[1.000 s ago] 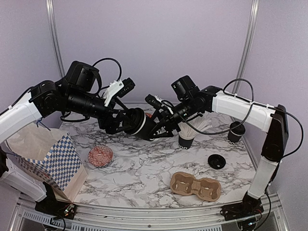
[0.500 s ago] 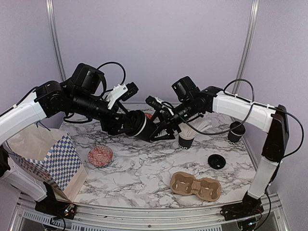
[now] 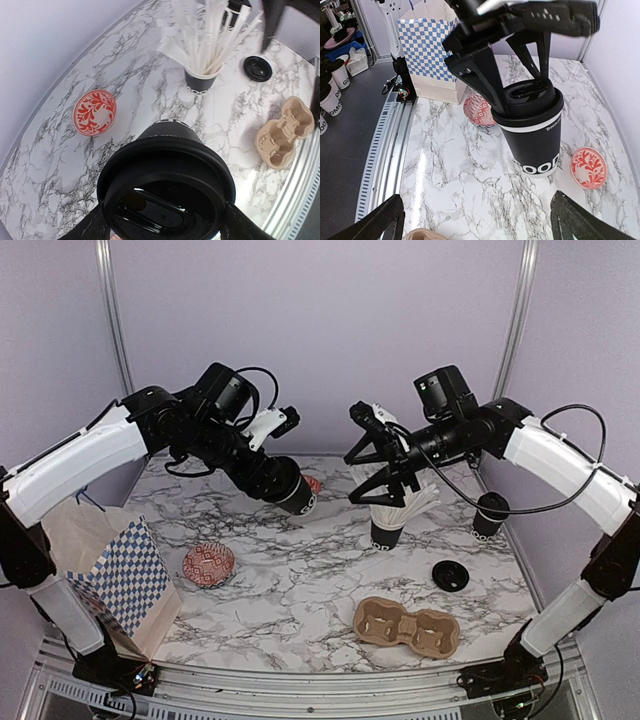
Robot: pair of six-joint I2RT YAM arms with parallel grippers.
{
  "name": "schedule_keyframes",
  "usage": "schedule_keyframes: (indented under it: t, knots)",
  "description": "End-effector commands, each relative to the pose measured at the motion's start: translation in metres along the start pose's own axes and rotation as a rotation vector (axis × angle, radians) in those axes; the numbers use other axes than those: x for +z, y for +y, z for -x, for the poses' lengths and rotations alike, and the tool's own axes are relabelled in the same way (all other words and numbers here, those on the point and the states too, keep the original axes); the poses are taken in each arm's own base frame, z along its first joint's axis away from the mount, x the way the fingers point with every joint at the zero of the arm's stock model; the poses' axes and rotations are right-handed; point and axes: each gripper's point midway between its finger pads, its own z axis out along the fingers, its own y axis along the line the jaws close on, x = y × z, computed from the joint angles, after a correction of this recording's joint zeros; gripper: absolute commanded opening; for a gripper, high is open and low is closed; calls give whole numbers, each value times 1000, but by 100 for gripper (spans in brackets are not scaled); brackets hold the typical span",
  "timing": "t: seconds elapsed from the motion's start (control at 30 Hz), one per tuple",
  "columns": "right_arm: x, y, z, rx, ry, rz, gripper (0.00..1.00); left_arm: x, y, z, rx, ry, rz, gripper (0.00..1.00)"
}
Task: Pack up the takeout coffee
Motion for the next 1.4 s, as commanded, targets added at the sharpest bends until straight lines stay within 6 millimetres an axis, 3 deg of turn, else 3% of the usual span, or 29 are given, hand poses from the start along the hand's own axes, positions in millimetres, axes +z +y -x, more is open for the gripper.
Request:
schedule_keyframes:
  t: [0.0, 0.2, 0.43, 0.73, 1.1, 1.37]
  knots:
    - [-28, 0, -1, -19, 4, -71, 99, 19, 48, -13, -135, 130, 170, 68]
    - [-46, 10, -4, -44, -4, -108, 99, 55, 109, -35, -328, 263, 283, 65]
    - [-50, 16, -4, -58, -14, -110, 99, 96, 147, -55, -436, 325, 272, 65]
    - [-45, 17, -10, -45, -7, -89, 99, 128, 158, -81, -470, 400, 269, 68]
    - [-40, 16, -14, -34, -5, -71, 99, 150, 168, -100, -484, 455, 295, 77]
    - [-39, 16, -16, -25, -1, -65, 99, 144, 175, -86, -491, 409, 315, 88]
